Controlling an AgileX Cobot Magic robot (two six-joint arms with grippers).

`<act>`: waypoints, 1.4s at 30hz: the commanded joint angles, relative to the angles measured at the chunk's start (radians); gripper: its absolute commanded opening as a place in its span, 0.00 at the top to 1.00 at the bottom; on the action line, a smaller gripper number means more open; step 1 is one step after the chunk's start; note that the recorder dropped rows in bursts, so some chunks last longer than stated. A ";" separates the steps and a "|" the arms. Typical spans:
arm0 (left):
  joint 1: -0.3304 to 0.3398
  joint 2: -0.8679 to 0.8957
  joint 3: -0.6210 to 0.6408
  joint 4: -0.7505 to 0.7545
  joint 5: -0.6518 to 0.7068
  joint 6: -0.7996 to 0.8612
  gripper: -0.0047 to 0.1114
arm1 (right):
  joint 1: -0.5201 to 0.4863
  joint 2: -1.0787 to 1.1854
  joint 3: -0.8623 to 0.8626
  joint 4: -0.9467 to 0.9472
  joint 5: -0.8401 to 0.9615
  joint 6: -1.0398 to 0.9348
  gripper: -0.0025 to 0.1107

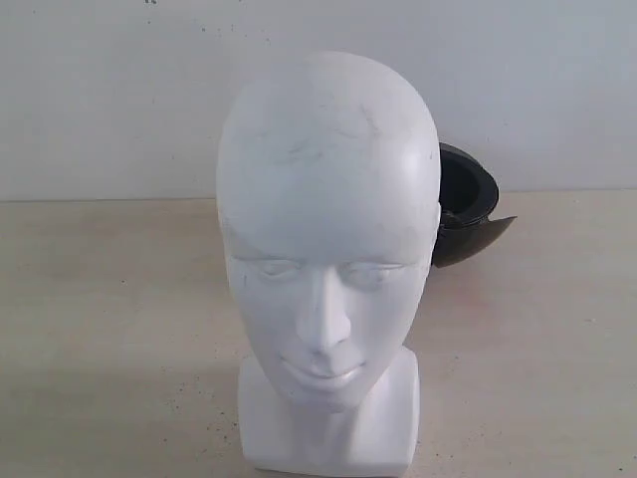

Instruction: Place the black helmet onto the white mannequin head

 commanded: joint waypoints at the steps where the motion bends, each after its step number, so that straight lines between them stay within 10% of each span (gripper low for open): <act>1: 0.003 -0.003 0.004 -0.010 0.001 -0.009 0.92 | -0.001 -0.004 -0.001 -0.002 -0.009 -0.001 0.98; 31: 0.003 -0.003 0.004 -0.010 0.001 -0.009 0.92 | -0.001 -0.004 -0.001 0.007 -0.514 -0.009 0.98; 42: 0.003 -0.003 0.004 -0.010 0.001 -0.009 0.92 | -0.001 0.183 -0.278 0.021 -0.297 -0.022 0.98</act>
